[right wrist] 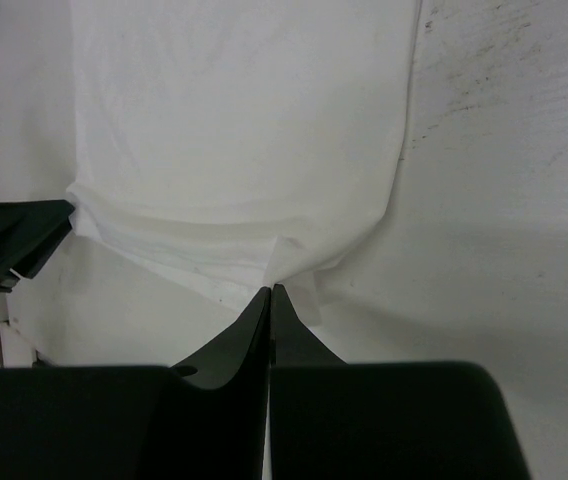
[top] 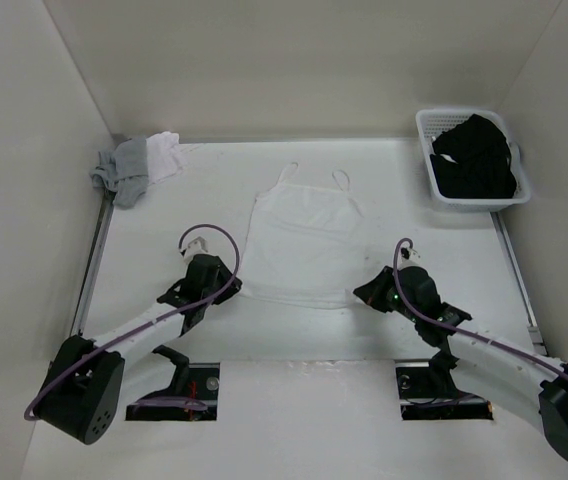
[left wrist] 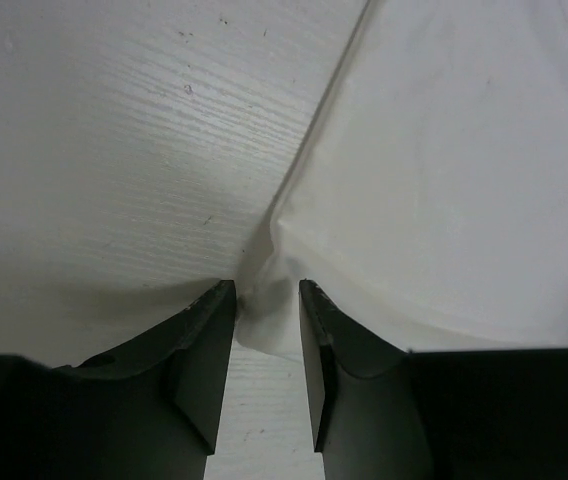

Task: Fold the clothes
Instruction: Flatten the tank top out, then fold the tank top

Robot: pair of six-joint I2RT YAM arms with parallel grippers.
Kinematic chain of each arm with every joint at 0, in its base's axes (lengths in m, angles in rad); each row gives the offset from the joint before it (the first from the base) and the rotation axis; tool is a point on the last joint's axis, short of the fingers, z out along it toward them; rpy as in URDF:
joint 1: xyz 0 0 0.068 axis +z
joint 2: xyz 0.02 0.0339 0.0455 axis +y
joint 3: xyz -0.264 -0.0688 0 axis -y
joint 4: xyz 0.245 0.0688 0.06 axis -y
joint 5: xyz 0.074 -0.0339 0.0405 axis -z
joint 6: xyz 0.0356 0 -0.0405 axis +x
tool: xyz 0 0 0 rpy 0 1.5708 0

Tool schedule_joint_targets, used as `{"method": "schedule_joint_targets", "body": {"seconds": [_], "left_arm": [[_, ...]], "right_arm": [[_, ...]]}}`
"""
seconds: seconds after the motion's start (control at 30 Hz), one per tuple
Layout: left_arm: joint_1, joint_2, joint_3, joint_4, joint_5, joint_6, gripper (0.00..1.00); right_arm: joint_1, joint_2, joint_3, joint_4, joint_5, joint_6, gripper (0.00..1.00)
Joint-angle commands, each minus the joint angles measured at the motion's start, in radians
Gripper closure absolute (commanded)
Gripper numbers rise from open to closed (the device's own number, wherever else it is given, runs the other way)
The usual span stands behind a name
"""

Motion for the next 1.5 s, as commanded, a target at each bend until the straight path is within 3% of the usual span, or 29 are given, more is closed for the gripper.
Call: {"method": "schedule_joint_targets", "body": {"seconds": [0.0, 0.13, 0.23, 0.4, 0.5, 0.63, 0.77, 1.07, 1.47], "left_arm": [[-0.010, -0.005, 0.010, -0.065, -0.053, 0.029, 0.74], [-0.004, -0.016, 0.013, -0.085, -0.028, 0.031, 0.92], [-0.009, -0.106, 0.019, -0.140, 0.006, 0.025, 0.98], [-0.059, -0.333, 0.039, -0.370, -0.011, -0.015, 1.00], [-0.108, -0.535, 0.073, -0.528, -0.045, -0.124, 1.00], [-0.113, -0.551, 0.156, -0.530, -0.088, -0.135, 1.00], [-0.050, -0.430, 0.237, -0.319, -0.102, -0.117, 0.99], [0.045, 0.068, 0.426, 0.136, -0.079, -0.103, 0.99], [0.119, 0.596, 0.748, 0.245, -0.050, -0.107, 0.97]], "right_arm": [[0.009, -0.012, 0.010, 0.023, 0.018, 0.000, 0.98], [0.009, -0.020, 0.010, 0.022, 0.020, 0.000, 0.98], [0.014, -0.050, 0.007, -0.001, 0.026, 0.009, 0.99], [0.106, -0.152, -0.007, -0.103, 0.046, 0.085, 1.00], [0.273, -0.305, 0.019, -0.314, 0.162, 0.185, 1.00], [0.322, -0.362, 0.085, -0.425, 0.253, 0.193, 1.00], [0.246, -0.301, 0.163, -0.361, 0.261, 0.089, 1.00], [-0.164, 0.064, 0.316, -0.036, 0.021, -0.095, 0.99], [-0.377, 0.618, 0.585, 0.212, -0.113, -0.086, 0.98]]}}
